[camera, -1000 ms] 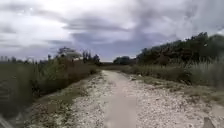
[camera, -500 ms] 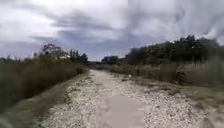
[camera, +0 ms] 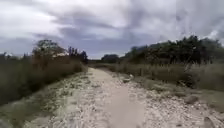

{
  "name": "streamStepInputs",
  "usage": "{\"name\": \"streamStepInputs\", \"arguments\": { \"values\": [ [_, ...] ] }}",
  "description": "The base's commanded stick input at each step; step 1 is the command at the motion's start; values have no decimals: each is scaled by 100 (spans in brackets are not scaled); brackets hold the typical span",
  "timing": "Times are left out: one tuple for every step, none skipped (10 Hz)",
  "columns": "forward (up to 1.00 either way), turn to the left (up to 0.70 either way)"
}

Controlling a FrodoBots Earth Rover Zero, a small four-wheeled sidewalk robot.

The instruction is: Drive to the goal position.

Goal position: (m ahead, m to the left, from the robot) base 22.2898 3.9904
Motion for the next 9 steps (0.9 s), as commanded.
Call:
{"name": "streamStepInputs", "arguments": {
  "values": [
    [85,0],
    [85,0],
    [85,0],
    [85,0],
    [85,0],
    [85,0],
    [85,0],
    [85,0],
    [85,0]
  ]
}}
